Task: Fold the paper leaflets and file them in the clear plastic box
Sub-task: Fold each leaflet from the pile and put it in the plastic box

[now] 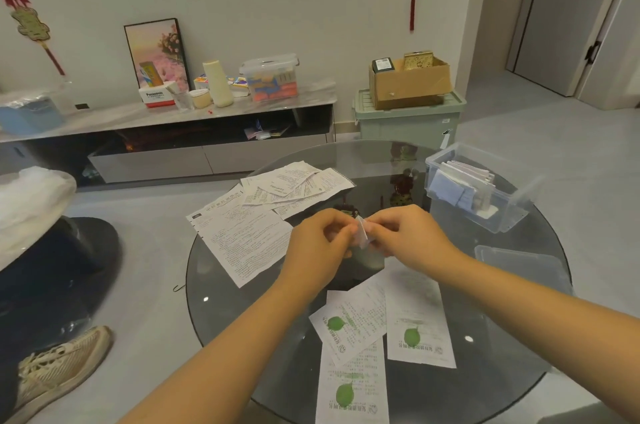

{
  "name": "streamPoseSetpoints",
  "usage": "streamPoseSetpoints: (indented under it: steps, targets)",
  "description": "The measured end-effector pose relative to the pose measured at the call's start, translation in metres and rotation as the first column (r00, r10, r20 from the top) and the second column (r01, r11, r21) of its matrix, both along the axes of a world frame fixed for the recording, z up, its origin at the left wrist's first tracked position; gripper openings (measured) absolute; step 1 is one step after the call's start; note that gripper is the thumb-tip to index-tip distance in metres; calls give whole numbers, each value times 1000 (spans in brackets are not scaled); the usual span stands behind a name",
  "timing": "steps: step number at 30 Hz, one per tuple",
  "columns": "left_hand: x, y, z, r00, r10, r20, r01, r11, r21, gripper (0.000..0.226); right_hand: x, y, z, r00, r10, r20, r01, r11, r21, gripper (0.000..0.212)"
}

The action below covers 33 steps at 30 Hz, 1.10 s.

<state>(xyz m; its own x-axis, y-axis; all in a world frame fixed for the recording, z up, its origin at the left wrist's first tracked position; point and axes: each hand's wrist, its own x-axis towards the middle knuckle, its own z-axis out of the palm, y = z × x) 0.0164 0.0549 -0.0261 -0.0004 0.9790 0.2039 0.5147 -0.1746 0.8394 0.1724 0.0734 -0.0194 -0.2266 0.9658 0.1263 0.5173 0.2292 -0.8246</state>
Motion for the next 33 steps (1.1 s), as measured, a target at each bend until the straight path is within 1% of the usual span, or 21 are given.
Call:
streamPoseSetpoints:
  steps: [3, 5, 7, 8, 10, 11, 14, 17, 19, 22, 24, 26, 27, 29, 31, 33]
  targets:
    - [12, 6, 4, 999, 34, 39, -35, 999, 19, 15, 11, 4, 6, 996, 16, -89, -27, 993, -119, 21]
    - [21, 11, 8, 999, 48, 0, -48, 998, 39, 15, 19, 5, 11, 993, 40, -115, -56, 988, -142, 23]
    - [26, 15, 9, 997, 49, -63, -46, 998, 47, 2, 24, 7, 13, 995, 58, -86, -68, 991, -117, 23]
    - [30, 17, 10, 997, 41, -63, -38, 999, 38, 7, 28, 8, 14, 998, 42, -50, -46, 995, -88, 21]
    - [36, 23, 11, 1000, 14, -6, -14, 1000, -2, 14, 35, 10, 15, 1000, -21, -5, 20, 999, -36, 21]
    - [39, 25, 13, 1000, -1, 20, 1, 1000, -13, 15, 40, 12, 17, 999, -51, -6, 51, 998, -21, 20]
    - [51, 36, 19, 998, -38, 51, 40, 998, -40, 11, 52, 17, 22, 993, -117, -22, 117, 993, -2, 15]
    - [60, 45, 24, 995, -74, 64, 79, 994, -77, 3, 65, 24, 29, 988, -142, 67, 143, 990, -2, 11]
    - [68, 52, 29, 991, -99, 85, 107, 990, -94, 5, 75, 30, 36, 985, -134, 113, 136, 991, -14, 10]
    - [79, 65, 36, 979, -144, 145, 157, 984, -79, 5, 88, 40, 46, 986, -131, 105, 133, 991, -10, 11]
    - [91, 78, 42, 973, -178, 146, 187, 981, -53, 9, 99, 49, 51, 980, -185, 76, 185, 983, 6, 11]
    - [105, 94, 46, 979, -196, 62, 198, 980, -21, 17, 114, 59, 52, 951, -305, 61, 302, 952, 45, 13]
    - [110, 99, 47, 979, -204, -9, 204, 979, 0, 20, 119, 63, 51, 927, -370, 62, 366, 928, 68, 14]
    - [126, 112, 47, 950, -249, -190, 262, 964, 46, 21, 136, 72, 48, 864, -496, 87, 484, 866, 127, 17]
    - [142, 126, 45, 872, -278, -403, 344, 934, 99, 25, 150, 78, 44, 803, -578, 144, 550, 812, 195, 19]
    - [154, 138, 41, 757, -301, -579, 436, 894, 105, 33, 157, 81, 39, 755, -625, 197, 580, 777, 244, 20]
